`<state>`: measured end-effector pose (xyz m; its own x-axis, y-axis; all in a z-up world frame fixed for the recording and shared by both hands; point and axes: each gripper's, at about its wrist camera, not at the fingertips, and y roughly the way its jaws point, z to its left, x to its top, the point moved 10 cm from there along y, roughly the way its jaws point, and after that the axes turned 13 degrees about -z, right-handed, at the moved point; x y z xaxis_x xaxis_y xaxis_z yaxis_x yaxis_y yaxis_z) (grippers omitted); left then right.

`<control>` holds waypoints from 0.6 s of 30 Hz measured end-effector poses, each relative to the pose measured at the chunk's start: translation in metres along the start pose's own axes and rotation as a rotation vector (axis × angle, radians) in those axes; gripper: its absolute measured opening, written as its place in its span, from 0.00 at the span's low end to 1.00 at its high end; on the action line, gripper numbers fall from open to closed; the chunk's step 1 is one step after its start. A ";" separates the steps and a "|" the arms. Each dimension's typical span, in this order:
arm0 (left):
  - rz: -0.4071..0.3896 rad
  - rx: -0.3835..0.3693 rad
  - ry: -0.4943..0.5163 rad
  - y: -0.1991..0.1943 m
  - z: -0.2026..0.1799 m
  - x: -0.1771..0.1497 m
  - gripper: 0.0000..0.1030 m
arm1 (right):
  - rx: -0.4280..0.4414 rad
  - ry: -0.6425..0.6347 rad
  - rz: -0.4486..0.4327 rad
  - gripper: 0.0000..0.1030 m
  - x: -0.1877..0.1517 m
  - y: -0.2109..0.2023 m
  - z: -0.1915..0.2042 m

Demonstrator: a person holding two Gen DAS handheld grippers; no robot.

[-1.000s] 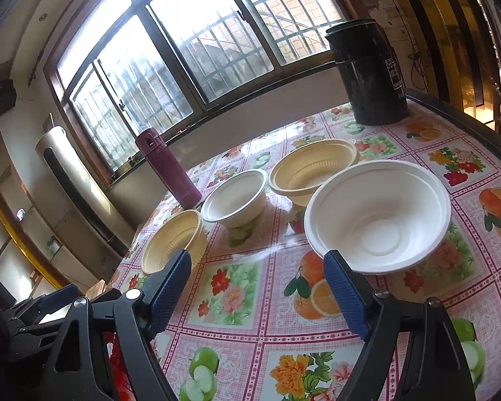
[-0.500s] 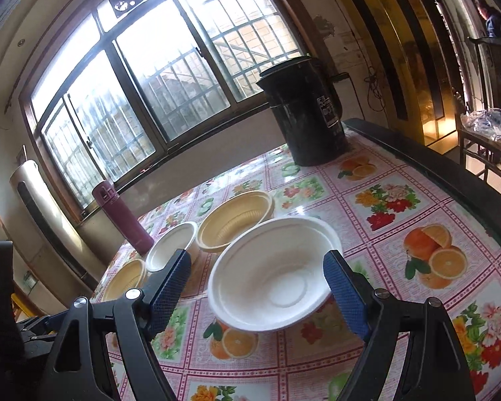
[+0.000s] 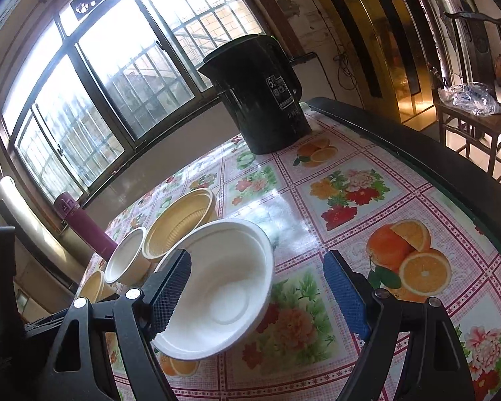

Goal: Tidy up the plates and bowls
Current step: 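Move the left gripper toward the large white paper bowl, then close the left gripper on the rim of the large white bowl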

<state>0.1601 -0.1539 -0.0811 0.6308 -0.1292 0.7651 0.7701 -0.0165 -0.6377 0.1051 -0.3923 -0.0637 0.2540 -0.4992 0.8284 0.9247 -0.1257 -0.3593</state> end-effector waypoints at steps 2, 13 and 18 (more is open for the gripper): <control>0.015 -0.008 -0.017 0.007 -0.005 -0.002 0.79 | -0.006 -0.009 -0.001 0.81 -0.001 0.005 -0.001; 0.061 -0.066 -0.062 0.023 -0.024 -0.015 0.79 | -0.035 -0.084 0.019 0.80 -0.009 0.026 0.003; 0.052 -0.106 -0.090 0.020 -0.026 -0.012 0.79 | -0.042 -0.097 0.031 0.80 -0.012 0.031 0.003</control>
<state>0.1654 -0.1779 -0.1057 0.6795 -0.0435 0.7324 0.7245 -0.1170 -0.6792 0.1318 -0.3879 -0.0833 0.3107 -0.4185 0.8534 0.9036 -0.1484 -0.4018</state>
